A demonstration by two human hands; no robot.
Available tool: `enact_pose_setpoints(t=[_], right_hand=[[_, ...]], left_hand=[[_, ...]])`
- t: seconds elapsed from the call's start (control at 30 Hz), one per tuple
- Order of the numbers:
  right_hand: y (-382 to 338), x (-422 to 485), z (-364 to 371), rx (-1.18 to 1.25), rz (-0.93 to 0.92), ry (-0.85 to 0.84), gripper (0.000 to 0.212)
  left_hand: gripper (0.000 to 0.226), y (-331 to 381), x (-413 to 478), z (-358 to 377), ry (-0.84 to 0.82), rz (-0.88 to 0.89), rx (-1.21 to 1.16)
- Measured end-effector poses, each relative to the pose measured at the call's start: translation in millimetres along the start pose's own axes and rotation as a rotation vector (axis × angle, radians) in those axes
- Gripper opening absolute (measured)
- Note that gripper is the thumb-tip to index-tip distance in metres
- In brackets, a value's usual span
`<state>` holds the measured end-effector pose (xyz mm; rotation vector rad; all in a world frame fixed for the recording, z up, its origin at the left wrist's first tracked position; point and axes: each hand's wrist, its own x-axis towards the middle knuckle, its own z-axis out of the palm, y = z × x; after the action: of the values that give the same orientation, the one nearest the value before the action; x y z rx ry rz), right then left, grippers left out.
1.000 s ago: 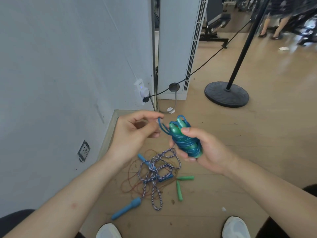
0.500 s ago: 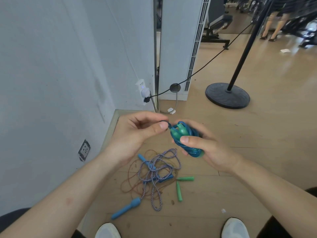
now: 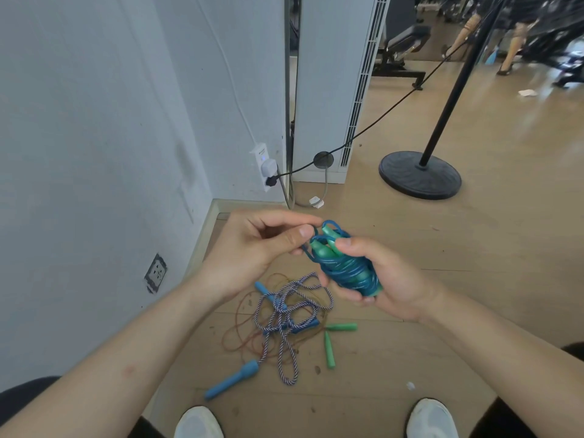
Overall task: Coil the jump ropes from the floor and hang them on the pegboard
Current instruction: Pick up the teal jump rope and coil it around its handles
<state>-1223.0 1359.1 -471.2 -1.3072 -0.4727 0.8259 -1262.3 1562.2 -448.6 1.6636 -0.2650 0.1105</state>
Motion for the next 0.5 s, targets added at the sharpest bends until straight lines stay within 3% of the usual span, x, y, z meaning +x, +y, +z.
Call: enact_pose_setpoints(t=[0.27,0.5], right_hand=[[-1.2,0.4,2.7,0.012,0.079,0.078,0.035],[0.2,0.0,0.9,-0.051,0.103,0.023,0.047]], left_hand=[[0.023,-2.3,0.8,-3.7,-0.014,-0.085,-0.148],[0.017,-0.4,1.2,-6.0,-0.042,-0.143,-0.097]])
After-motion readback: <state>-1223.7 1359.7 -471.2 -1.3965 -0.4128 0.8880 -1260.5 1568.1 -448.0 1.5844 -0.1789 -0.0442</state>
